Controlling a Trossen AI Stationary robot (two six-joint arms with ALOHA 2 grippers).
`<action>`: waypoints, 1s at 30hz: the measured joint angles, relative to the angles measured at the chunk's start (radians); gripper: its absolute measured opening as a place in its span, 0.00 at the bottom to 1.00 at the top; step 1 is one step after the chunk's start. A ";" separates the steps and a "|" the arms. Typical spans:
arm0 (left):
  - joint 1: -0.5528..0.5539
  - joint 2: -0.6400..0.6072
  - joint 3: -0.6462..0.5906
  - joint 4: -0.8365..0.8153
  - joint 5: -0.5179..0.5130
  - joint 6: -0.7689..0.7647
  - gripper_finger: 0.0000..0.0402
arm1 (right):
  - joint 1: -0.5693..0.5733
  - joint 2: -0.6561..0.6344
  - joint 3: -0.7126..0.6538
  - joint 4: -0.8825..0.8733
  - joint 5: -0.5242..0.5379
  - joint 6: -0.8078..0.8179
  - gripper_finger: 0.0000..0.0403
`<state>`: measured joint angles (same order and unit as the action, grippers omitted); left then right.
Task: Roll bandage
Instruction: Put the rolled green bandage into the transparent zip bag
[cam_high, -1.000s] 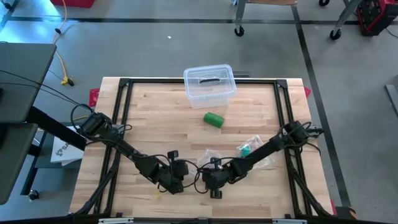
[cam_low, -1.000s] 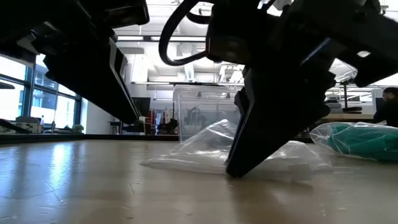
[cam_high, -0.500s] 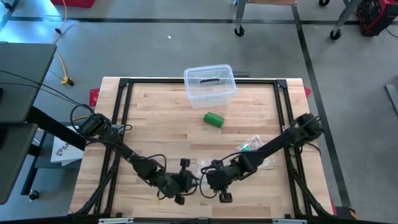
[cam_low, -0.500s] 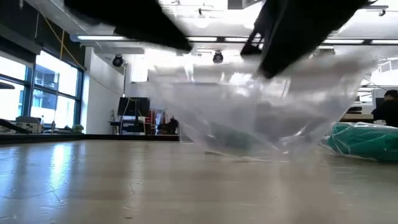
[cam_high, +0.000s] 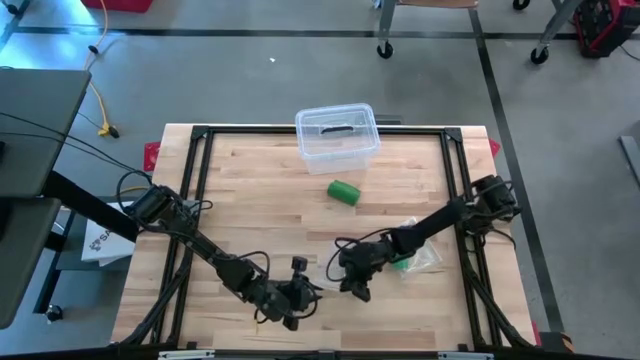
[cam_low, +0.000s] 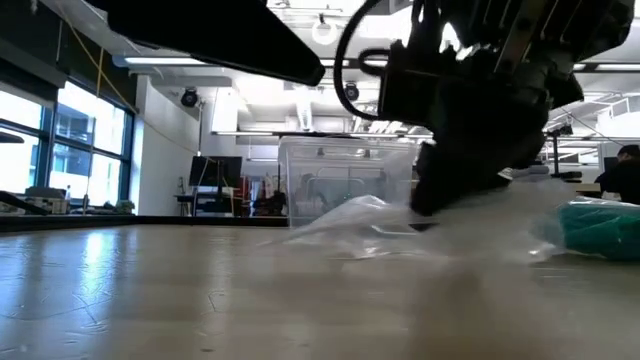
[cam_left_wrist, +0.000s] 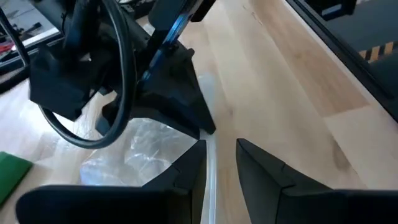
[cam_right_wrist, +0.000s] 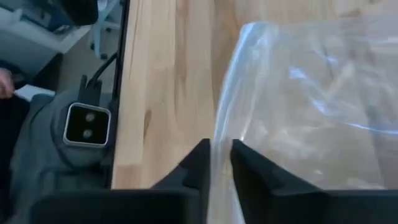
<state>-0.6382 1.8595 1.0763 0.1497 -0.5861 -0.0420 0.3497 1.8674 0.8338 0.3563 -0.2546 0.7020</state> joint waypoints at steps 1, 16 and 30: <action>0.001 0.000 0.000 0.003 -0.001 0.000 0.21 | -0.008 -0.003 0.000 -0.014 -0.021 0.004 0.15; 0.040 0.000 0.000 -0.022 0.028 -0.122 0.21 | 0.203 -0.005 0.286 -0.549 0.361 -0.309 0.39; 0.058 0.000 0.000 -0.022 0.045 -0.166 0.21 | 0.266 0.108 0.284 -0.543 0.448 -0.367 0.24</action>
<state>-0.5802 1.8595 1.0767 0.1276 -0.5413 -0.2079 0.6161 1.9750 1.1175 -0.1870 0.1938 0.3351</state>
